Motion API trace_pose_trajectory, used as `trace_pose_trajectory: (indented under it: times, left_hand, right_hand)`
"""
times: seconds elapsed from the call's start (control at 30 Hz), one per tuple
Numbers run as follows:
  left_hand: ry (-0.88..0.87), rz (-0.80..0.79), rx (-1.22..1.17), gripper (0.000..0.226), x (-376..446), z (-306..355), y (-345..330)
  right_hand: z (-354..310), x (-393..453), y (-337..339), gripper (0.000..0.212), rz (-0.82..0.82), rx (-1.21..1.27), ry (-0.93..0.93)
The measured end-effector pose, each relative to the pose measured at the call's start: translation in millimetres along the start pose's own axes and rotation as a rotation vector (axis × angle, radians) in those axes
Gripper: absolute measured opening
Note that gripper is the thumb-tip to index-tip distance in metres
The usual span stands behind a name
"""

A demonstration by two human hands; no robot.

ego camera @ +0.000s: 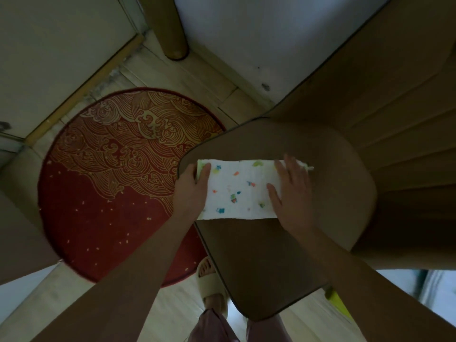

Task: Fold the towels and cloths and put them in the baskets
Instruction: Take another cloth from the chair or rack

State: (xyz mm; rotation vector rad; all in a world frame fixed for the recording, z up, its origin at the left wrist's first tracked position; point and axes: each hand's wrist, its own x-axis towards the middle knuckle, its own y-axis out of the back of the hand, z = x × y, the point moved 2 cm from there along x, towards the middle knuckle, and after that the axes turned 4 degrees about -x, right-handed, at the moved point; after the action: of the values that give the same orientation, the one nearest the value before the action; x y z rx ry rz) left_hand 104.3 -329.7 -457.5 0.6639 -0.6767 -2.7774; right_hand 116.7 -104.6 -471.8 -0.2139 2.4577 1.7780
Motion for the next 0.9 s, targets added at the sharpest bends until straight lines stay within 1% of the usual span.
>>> trace_pose_trajectory:
  times: [0.03,0.07,0.1,0.13,0.2,0.3,0.4,0.5,0.63,0.73,0.8,0.9]
  left_hand:
    - [0.006,-0.004,0.001,0.039,-4,2,1]
    - [0.016,-0.007,0.002,0.039,-7,3,1]
    - [0.025,-0.013,0.007,0.039,-10,4,1]
    - [0.032,-0.019,0.017,0.038,-12,5,0]
    - [0.024,-0.030,0.062,0.037,-14,9,-2]
    - [-0.013,-0.041,0.148,0.032,-16,17,-8]
    - [-0.041,-0.053,0.204,0.030,-17,24,-14]
    - [-0.085,-0.095,0.264,0.031,-22,36,-18]
    - [-0.154,-0.258,0.376,0.033,-41,56,-34]
    - [-0.228,-0.436,0.482,0.035,-67,76,-54]
    - [-0.273,-0.557,0.521,0.036,-92,91,-70]
    - [-0.334,-0.684,0.541,0.039,-138,111,-100]
  right_hand:
    - [10,-2,9,0.058,0.034,0.054,-0.145]
    - [21,-3,13,0.059,0.034,0.133,-0.301]
    - [29,-2,16,0.061,0.004,0.216,-0.423]
    - [33,1,17,0.064,-0.045,0.290,-0.486]
    - [35,11,17,0.066,-0.136,0.365,-0.511]
    - [32,25,17,0.063,-0.234,0.529,-0.555]
    - [31,17,21,0.043,-0.298,0.613,-0.630]
    - [41,-15,25,0.040,-0.331,0.735,-0.712]
    - [61,-77,44,0.041,-0.290,0.815,-0.859]
    - [78,-129,69,0.026,-0.257,0.884,-0.960]
    - [94,-167,84,0.019,-0.195,0.936,-1.035]
    - [121,-222,110,0.021,-0.048,1.002,-1.138]
